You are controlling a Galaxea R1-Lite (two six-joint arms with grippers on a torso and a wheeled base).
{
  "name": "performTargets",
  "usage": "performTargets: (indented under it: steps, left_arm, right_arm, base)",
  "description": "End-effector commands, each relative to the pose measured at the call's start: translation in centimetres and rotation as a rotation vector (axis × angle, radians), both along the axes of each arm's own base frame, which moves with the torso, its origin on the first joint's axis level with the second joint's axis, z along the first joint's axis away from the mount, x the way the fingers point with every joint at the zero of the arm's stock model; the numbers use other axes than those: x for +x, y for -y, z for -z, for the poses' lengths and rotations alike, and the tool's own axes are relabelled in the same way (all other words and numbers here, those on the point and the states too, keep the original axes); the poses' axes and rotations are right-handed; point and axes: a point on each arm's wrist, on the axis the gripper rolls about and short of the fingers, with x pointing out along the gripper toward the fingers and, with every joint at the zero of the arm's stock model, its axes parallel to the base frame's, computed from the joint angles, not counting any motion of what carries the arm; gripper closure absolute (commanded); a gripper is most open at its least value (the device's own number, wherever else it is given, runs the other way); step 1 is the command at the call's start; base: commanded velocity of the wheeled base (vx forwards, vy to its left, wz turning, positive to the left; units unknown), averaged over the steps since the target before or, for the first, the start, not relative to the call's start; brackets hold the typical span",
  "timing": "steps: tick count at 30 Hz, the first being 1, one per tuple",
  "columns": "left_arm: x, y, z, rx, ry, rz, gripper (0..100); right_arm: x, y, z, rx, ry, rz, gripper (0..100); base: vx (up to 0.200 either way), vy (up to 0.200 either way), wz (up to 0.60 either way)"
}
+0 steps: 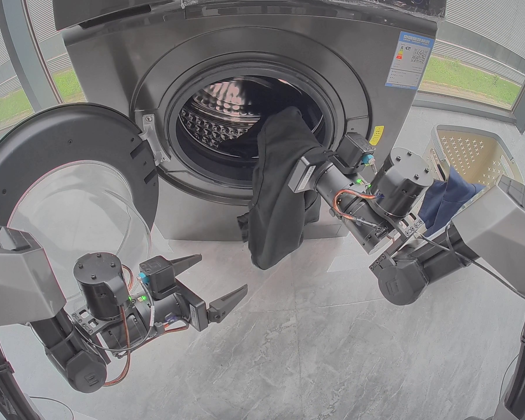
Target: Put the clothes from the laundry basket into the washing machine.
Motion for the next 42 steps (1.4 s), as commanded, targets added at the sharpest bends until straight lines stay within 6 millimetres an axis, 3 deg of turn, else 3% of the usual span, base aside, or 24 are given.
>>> performTargets:
  steps: [1, 6, 17, 33, 42]
  left_arm:
    - [0.6, 0.7, -1.0, -0.031, 0.044, 0.011, 0]
    - [1.3, 2.3, -1.8, -0.065, 0.089, 0.046, 0]
    - [4.4, 5.4, -0.8, -0.088, 0.127, 0.075, 0]
    - [10.0, 6.3, 0.9, -0.142, 0.171, -0.049, 0]
    - [11.4, 6.3, 1.9, -0.142, 0.175, -0.083, 0]
  right_arm:
    - [-0.4, -0.8, 0.5, -0.01, -0.013, -0.02, 100]
    - [-1.1, -1.7, 0.7, -0.013, -0.019, -0.046, 100]
    - [-2.4, -3.6, 0.9, -0.016, -0.034, -0.08, 100]
    - [-5.1, -4.8, 0.7, -0.015, -0.05, -0.124, 100]
    - [-6.0, -5.1, 0.1, -0.003, -0.047, -0.14, 100]
  base:
    - [0.0, 0.0, 0.0]
    - [0.0, 0.0, 0.0]
    - [0.0, 0.0, 0.0]
    - [0.0, 0.0, 0.0]
    - [0.0, 0.0, 0.0]
